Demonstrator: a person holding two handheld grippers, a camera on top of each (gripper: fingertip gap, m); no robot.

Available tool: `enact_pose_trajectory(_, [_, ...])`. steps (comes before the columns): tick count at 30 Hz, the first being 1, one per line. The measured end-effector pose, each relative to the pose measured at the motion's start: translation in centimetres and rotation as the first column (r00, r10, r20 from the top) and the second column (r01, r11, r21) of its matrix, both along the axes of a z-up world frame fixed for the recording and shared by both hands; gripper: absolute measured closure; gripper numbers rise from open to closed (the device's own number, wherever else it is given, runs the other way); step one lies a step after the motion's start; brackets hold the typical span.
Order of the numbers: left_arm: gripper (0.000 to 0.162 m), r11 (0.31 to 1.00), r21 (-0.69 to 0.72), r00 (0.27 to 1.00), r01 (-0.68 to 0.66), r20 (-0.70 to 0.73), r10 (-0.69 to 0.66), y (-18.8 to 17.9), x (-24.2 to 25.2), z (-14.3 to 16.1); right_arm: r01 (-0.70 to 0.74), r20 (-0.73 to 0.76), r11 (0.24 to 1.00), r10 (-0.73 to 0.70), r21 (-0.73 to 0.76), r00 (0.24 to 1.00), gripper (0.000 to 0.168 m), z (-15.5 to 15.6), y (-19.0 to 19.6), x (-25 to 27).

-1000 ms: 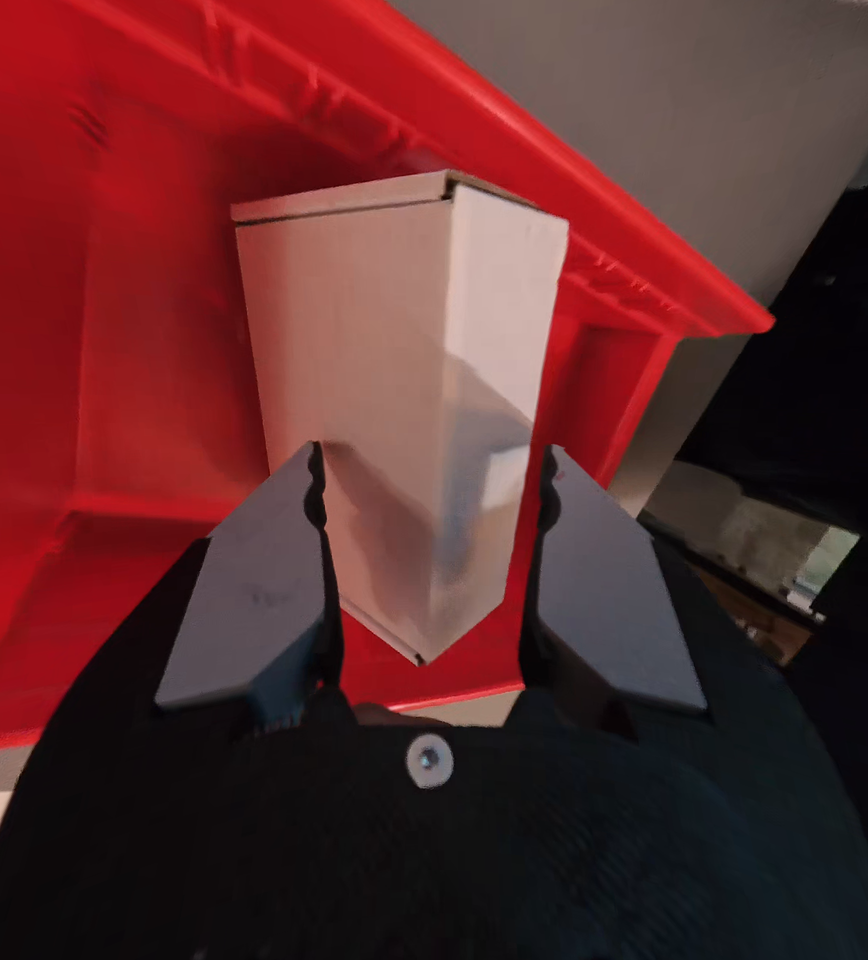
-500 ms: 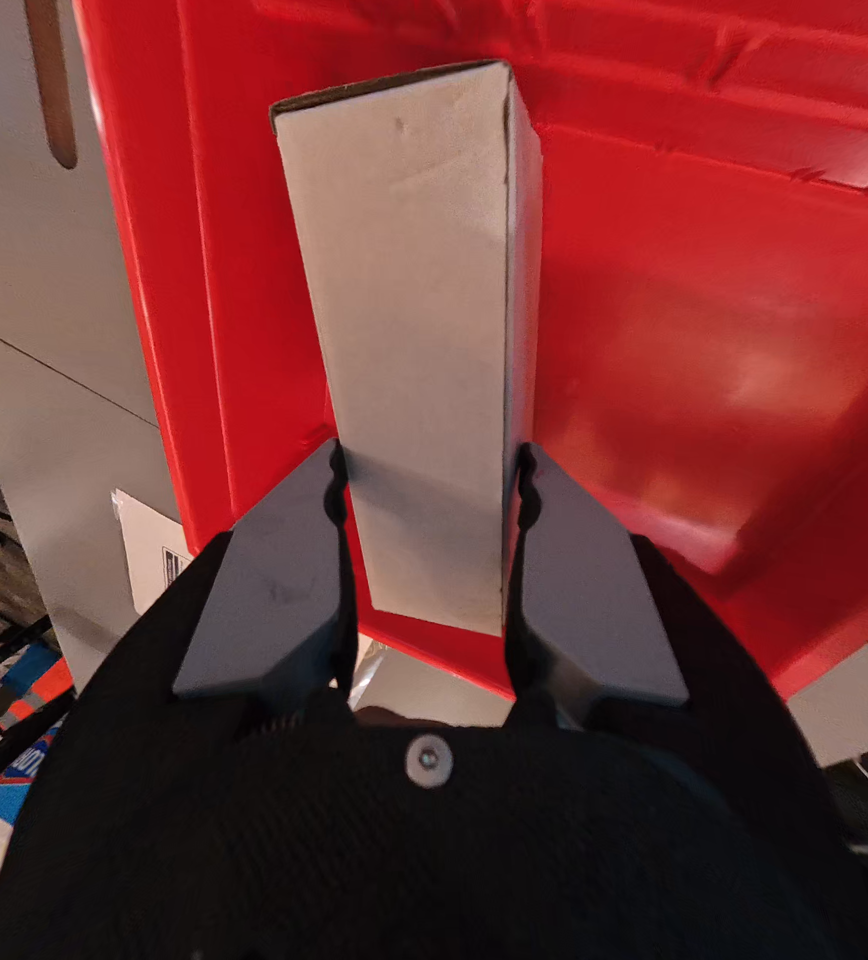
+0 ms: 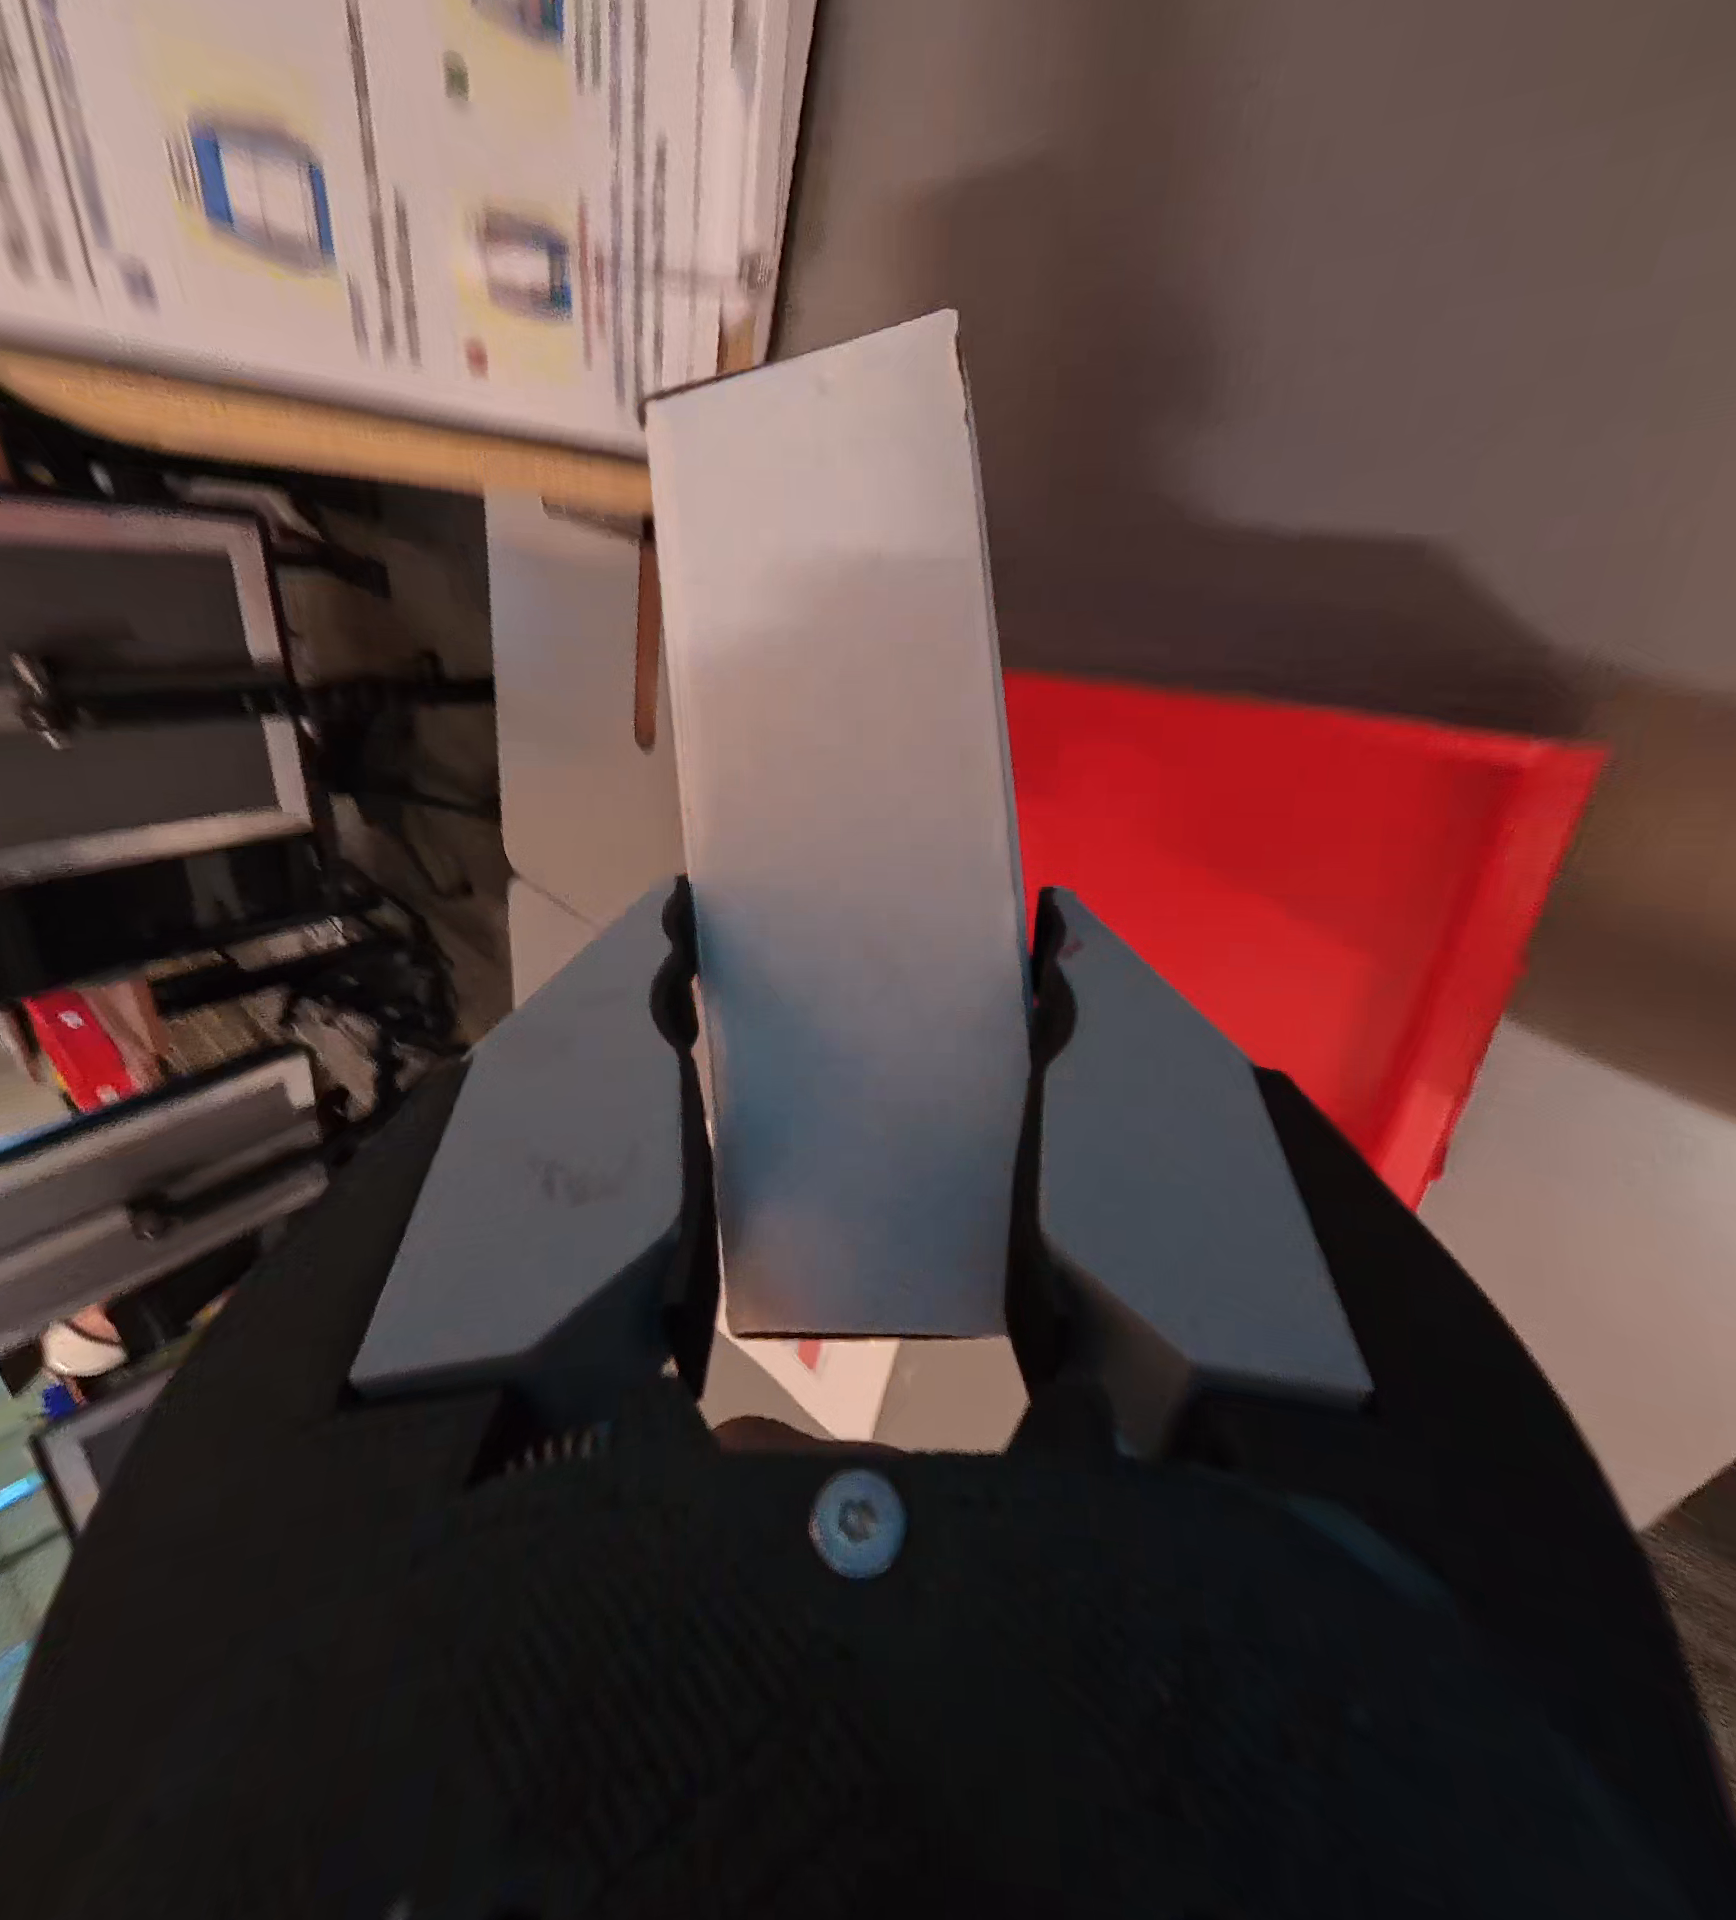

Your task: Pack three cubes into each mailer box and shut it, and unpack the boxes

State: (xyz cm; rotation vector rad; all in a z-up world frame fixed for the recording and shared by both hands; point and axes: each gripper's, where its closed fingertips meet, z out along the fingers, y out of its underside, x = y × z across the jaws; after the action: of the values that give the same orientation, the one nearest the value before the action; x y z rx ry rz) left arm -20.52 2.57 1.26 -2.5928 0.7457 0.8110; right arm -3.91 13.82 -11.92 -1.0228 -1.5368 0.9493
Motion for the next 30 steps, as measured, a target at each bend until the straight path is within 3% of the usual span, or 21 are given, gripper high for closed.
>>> enact_pose_trajectory(2, [0.100, 0.998, 0.007, 0.998, 0.063, 0.009, -0.063, 2.5, 3.0, -0.4, -0.009, -0.206, 1.000, 0.015, 0.029, 0.979, 0.167, 3.5, -0.1, 1.2])
enact_pose_trajectory(4, [0.099, 0.994, 0.019, 0.993, 0.110, 0.031, -0.111, 4.8, 5.6, -1.7, 0.002, -0.411, 1.000, 0.008, 0.023, 0.912, 0.168, 6.8, 0.2, 3.4])
enact_pose_trajectory(6, [0.099, 0.993, 0.033, 0.990, 0.110, 0.086, -0.112, 6.6, 7.9, -3.8, 0.055, -0.485, 0.998, -0.068, -0.039, 0.872, 0.168, 8.4, 1.7, 4.7])
enact_pose_trajectory(9, [0.101, 0.997, 0.049, 0.967, 0.058, 0.247, -0.068, 8.2, 11.4, -7.3, 0.044, -0.420, 0.989, -0.098, -0.138, 0.902, 0.160, 7.7, 2.9, 4.8])
enact_pose_trajectory(12, [0.102, 0.999, 0.021, 0.947, 0.049, 0.316, -0.053, 8.9, 13.2, -10.5, 0.101, -0.384, 0.987, -0.142, -0.123, 0.913, 0.161, 6.7, 4.0, 4.6])
enact_pose_trajectory(21, [0.103, 0.980, 0.190, 0.894, 0.054, 0.427, -0.132, 10.4, 13.2, -9.9, 0.147, -0.367, 0.986, -0.167, -0.082, 0.915, 0.164, 6.2, 4.5, 4.1])
enact_pose_trajectory(24, [0.103, 0.963, 0.259, 0.835, 0.069, 0.513, -0.198, 10.5, 15.5, -9.8, 0.135, -0.370, 0.985, -0.167, -0.112, 0.914, 0.164, 6.5, 4.7, 4.3])
enact_pose_trajectory(26, [0.103, 0.944, 0.318, 0.802, 0.091, 0.538, -0.259, 10.6, 17.2, -9.8, 0.054, -0.382, 0.987, -0.110, -0.155, 0.918, 0.167, 6.9, 4.0, 4.6])
enact_pose_trajectory(30, [0.102, 0.915, 0.401, 0.827, 0.048, 0.497, -0.261, 10.7, 17.2, -11.5, -0.095, -0.378, 0.957, -0.017, -0.275, 0.926, 0.168, 7.3, 3.3, 5.0])
